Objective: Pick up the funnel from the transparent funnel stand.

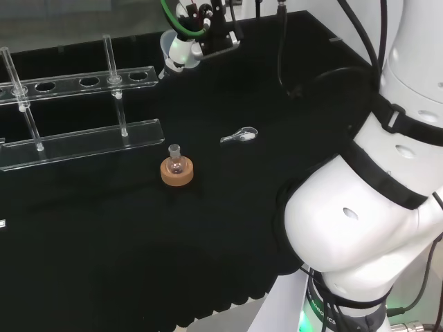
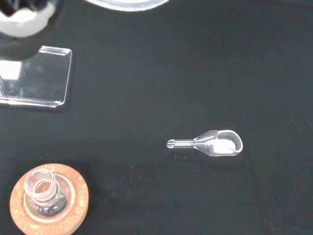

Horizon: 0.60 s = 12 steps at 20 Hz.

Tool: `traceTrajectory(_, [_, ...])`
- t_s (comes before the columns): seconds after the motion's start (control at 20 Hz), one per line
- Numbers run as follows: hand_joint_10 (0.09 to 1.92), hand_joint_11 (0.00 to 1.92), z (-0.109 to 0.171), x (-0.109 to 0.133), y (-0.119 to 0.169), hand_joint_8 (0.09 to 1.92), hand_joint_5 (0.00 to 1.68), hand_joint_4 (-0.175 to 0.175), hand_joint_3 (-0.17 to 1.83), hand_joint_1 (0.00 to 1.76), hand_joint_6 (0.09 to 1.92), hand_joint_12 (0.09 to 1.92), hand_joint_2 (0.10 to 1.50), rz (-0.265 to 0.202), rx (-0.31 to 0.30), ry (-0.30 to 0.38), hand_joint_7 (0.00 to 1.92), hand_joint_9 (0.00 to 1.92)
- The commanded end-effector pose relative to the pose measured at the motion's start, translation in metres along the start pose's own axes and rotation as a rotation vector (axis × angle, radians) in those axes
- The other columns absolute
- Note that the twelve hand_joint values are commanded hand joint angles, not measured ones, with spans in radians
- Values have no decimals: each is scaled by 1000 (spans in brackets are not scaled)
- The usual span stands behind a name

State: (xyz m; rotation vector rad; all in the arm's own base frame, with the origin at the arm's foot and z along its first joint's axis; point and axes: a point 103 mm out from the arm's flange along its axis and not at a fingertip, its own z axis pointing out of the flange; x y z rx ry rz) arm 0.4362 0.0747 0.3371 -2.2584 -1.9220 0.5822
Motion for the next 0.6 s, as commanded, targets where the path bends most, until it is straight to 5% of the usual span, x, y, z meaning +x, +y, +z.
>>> traceTrajectory(0.05, [481,0,2,-3,-12,618,637,-6,527,781,658,1693,567,-28,-27,10,1061,822])
traceTrajectory(0.6, [479,0,2,-18,-25,617,636,-6,535,780,669,1691,567,-20,-44,25,1069,824])
